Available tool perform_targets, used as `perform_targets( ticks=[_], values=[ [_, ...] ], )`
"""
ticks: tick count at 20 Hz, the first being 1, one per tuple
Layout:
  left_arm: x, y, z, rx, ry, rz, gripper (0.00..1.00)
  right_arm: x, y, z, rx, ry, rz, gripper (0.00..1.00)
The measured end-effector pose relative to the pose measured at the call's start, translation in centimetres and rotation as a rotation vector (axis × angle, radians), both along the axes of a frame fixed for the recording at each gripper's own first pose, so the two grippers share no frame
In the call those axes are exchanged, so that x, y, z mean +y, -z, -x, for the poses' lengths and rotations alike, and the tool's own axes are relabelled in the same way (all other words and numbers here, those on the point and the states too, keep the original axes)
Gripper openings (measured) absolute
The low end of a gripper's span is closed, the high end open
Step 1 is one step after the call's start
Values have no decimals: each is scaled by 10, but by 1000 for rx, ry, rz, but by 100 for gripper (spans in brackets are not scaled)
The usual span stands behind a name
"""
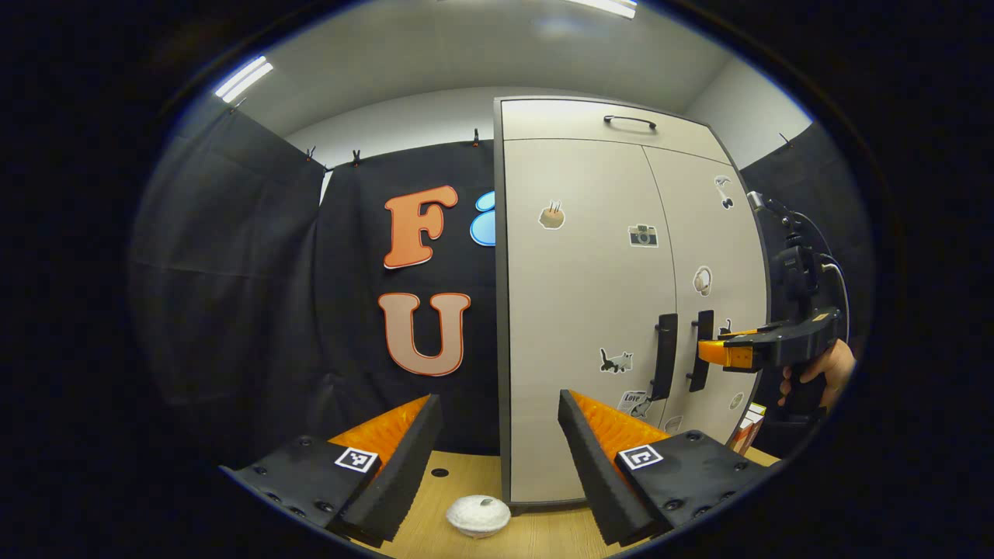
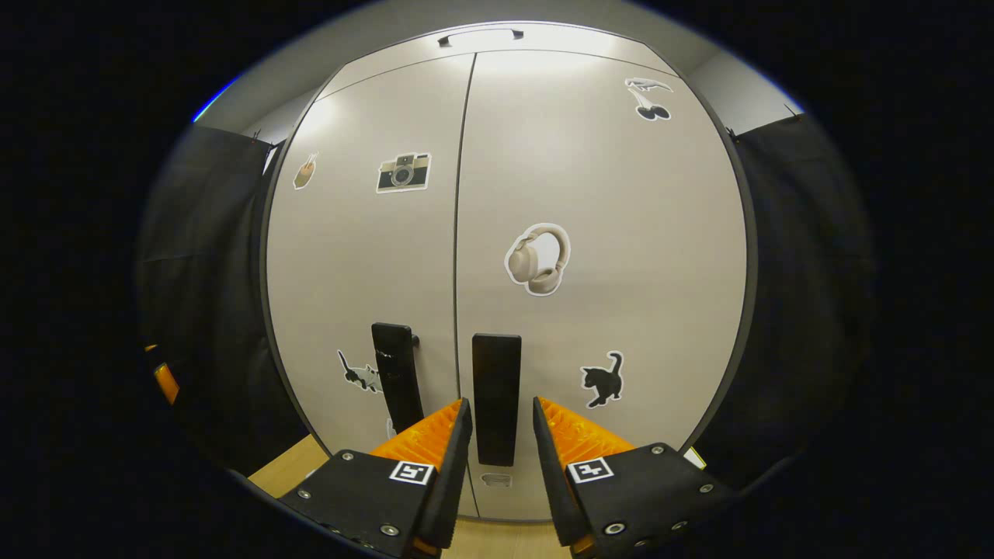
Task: Open the right door of the double-door shoe cabinet with the right hand, and open the left door with the left hand.
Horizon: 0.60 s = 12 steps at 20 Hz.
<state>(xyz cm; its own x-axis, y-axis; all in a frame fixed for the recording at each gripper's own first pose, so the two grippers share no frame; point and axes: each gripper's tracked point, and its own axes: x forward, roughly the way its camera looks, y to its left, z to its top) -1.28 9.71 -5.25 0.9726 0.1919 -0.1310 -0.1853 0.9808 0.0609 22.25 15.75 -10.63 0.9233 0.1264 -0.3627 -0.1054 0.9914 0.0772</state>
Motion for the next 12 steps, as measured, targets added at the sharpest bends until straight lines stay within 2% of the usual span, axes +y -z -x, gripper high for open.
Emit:
perform_targets(
  ticks=[4,7,10,12],
  values=[
    [8,9,-1,7,-4,38,96,6,8,-9,23,21,-3,36],
    [10,18,0,26,-2,69,97,7,12,-15,26,44,-4,35],
    [10,18,3,20,-4,73,97,7,24,-21,67,85,-54,36],
    [9,17,7,16,-3,69,97,7,23,-21,62,91,-48,33]
  ],
)
